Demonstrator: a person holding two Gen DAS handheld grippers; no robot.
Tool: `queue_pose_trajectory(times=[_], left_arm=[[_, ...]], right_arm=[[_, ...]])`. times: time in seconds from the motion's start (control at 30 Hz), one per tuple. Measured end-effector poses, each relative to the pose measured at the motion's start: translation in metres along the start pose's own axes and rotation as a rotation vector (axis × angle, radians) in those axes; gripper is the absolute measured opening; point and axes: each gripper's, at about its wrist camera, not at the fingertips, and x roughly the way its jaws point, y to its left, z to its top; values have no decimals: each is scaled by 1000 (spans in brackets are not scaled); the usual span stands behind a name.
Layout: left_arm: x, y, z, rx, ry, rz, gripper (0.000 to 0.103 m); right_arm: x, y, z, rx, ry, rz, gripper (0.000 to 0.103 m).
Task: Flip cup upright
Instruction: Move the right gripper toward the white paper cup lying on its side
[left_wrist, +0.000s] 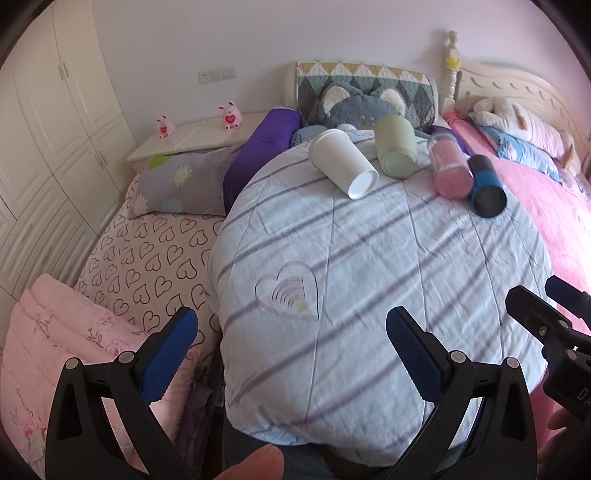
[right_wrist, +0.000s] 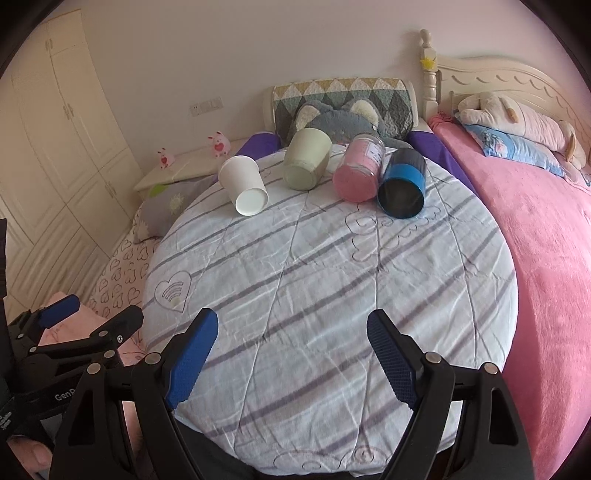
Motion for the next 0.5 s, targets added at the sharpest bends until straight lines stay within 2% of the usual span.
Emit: queue_pose_trajectory(times=[0.3,0.5], left_arm=[[31,11,59,-37,-9,17,103],[60,15,85,-51,8,17,103]], right_arm=[[41,2,62,-46,37,-32,84],[71,-4,86,-59,77,-53,84]])
